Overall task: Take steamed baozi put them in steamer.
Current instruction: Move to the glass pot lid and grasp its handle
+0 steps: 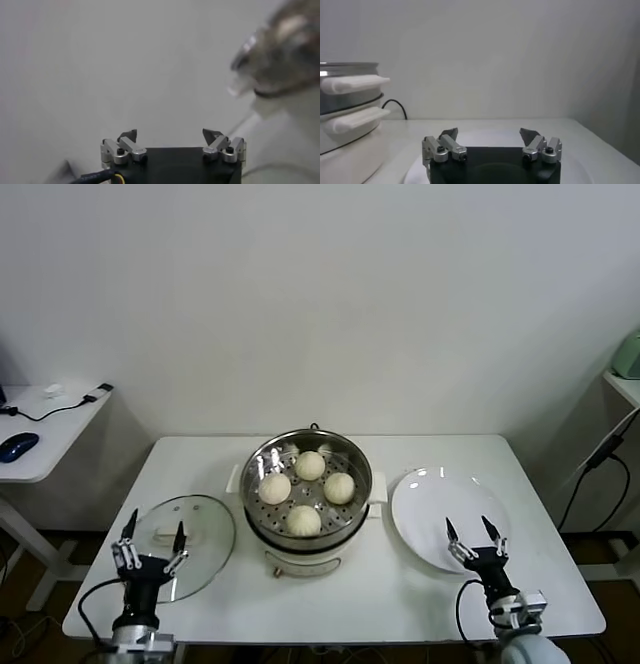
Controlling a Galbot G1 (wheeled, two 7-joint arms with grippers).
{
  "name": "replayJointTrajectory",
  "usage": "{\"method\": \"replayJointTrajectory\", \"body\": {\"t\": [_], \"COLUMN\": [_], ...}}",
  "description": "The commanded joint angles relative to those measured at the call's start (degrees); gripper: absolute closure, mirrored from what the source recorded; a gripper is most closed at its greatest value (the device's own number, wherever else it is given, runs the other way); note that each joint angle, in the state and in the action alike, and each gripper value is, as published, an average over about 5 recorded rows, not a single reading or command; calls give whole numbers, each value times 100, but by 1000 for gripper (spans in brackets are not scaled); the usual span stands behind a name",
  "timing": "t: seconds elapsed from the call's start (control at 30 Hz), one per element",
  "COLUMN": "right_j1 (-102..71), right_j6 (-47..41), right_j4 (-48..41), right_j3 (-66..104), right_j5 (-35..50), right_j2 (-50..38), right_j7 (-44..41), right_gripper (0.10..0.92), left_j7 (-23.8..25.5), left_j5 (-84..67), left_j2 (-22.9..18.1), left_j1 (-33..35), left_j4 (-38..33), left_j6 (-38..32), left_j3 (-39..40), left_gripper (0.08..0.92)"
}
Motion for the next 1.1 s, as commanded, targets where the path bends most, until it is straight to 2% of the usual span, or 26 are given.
{"method": "replayJointTrajectory", "body": {"t": [0.03,0.27,0.67,1.1], "right_j1": [-417,-302,-254,-256], "right_j6": [-267,-309,-353,-356], "right_j4": [184,106,81,43], "right_j3": [287,263,282,275], "right_j5": [-411,-553,-633,-722], "right_j2": [461,502,581,620], "right_j7": [153,204,268,259], "right_gripper": [203,203,203,203], "left_j7": [-734,-724,-676,-588], "left_j5": [3230,3233,3197,3287], "left_j2": [433,449,353,354], "left_j1": [-226,-605,-1273,-1790], "left_j4": [1719,2304,2472,2985], "left_j6": [-133,64,415,610], "left_j3": [-126,-90,8,130], "left_gripper": [177,177,177,177]}}
